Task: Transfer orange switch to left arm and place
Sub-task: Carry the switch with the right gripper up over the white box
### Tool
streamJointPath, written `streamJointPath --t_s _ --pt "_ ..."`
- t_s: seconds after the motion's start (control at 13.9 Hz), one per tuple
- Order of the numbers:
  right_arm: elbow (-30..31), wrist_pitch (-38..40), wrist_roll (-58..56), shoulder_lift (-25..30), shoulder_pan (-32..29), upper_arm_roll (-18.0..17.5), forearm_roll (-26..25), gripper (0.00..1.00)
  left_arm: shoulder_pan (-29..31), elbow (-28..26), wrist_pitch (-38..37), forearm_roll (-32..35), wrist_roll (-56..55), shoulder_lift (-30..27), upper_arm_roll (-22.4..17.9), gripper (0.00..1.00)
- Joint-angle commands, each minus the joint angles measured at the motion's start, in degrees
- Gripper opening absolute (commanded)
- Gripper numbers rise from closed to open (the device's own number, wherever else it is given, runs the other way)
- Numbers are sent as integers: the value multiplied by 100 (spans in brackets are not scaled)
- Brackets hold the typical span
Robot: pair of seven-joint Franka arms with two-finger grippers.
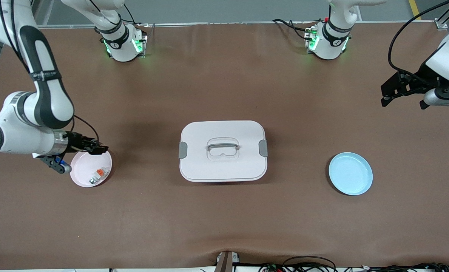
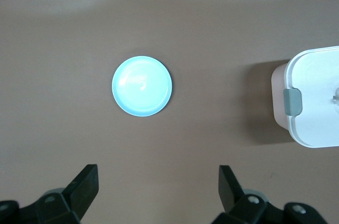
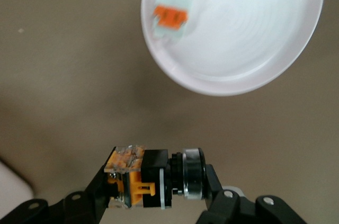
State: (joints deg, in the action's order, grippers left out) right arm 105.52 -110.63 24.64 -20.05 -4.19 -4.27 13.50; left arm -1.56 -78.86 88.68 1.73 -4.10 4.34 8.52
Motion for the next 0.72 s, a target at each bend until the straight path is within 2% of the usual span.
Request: streamJointPath --t_s 0.0,0.22,0.36,0.58,0.65 --pt "-109 479 1004 396 234 -222 83 0 24 3 -35 29 32 -65 19 100" --pt "-837 1182 2287 370 637 -477 171 0 24 3 -35 29 32 -65 19 100" --pt "-1155 1245 2913 353 1015 -487 206 0 33 3 -44 20 32 -65 27 100" --pt "-1603 1228 3704 274 1419 -478 889 0 24 11 -35 20 32 -65 27 100" --pt "-1805 1219 3941 117 1612 -478 917 0 24 3 -43 20 32 -65 27 100"
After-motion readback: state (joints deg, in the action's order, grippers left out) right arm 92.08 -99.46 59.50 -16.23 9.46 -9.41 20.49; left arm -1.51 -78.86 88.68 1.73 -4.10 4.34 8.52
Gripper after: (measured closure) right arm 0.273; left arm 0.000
